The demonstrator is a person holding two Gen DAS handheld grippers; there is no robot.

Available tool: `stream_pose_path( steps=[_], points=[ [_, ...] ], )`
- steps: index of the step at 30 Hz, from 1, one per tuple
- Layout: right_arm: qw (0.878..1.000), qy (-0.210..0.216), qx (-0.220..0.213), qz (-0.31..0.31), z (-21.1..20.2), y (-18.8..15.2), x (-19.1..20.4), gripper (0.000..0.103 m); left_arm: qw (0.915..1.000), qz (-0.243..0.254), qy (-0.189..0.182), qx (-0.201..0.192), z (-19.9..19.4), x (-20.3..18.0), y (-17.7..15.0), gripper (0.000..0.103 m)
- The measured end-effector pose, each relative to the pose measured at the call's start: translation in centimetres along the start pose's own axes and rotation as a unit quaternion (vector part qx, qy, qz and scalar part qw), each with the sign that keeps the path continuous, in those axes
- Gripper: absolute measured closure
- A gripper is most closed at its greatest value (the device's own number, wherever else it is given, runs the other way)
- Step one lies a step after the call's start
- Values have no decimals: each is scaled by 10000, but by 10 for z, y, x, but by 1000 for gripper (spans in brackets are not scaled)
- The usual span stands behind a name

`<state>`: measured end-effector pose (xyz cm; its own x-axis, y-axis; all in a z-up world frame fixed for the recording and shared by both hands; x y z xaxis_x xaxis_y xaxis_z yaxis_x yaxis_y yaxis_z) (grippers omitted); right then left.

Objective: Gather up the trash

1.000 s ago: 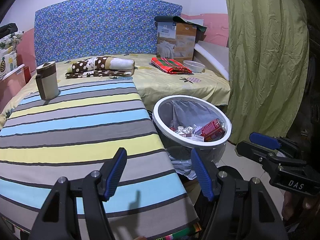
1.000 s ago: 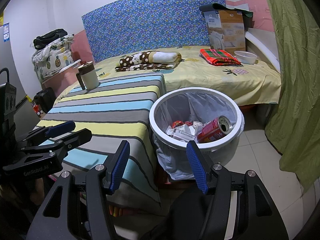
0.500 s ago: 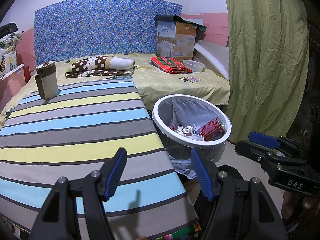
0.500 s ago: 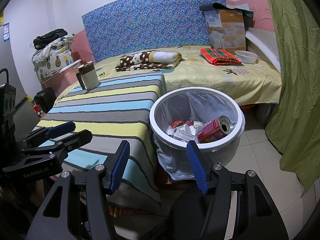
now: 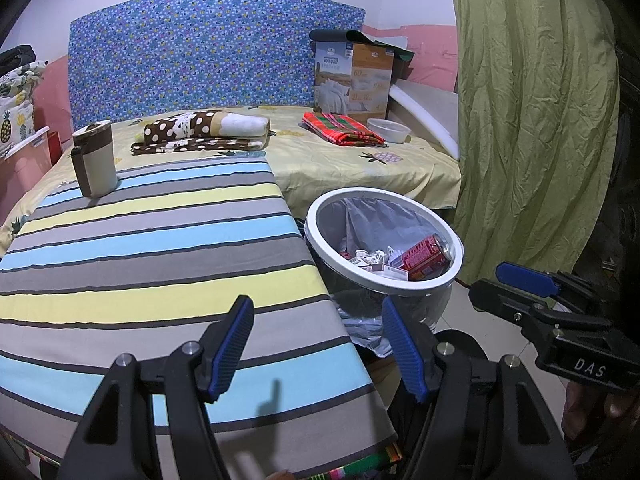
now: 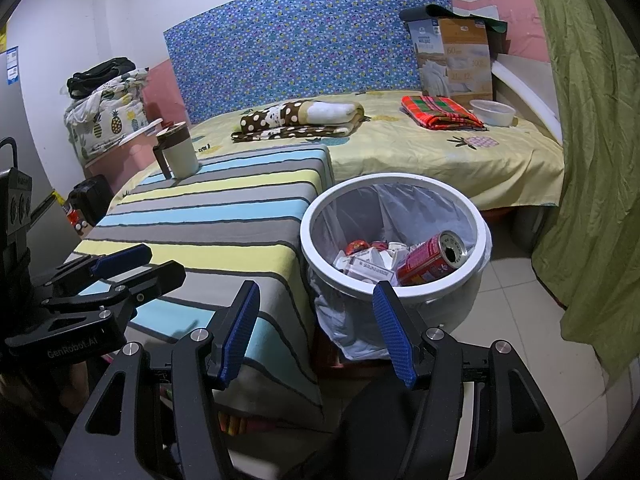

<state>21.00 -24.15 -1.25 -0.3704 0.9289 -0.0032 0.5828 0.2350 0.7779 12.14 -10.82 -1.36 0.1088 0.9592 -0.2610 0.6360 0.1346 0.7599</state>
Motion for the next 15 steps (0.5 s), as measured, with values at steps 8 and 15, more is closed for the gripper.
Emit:
stream_pose_path(
  steps=[8,15],
  points=[
    [10000,6,15,4,0,0,2,42,10000,-20,41,32,2,1,-3,34],
    [10000,16,17,7,1,-1,3,42,10000,-40,51,56,1,3,-4,34]
  ],
)
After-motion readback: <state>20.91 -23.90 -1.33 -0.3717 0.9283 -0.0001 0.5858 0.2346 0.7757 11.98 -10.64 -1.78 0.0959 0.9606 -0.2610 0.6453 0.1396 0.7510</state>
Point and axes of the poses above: each gripper's, at about its wrist camera, not at the fingertips, and z roughly the way its jaws point, x to its left, y to its top, the point moved 8 cm from there along z, roughly the way its jaws point, and after that the axes turned 9 degrees about -z, right-handed, at the moved point
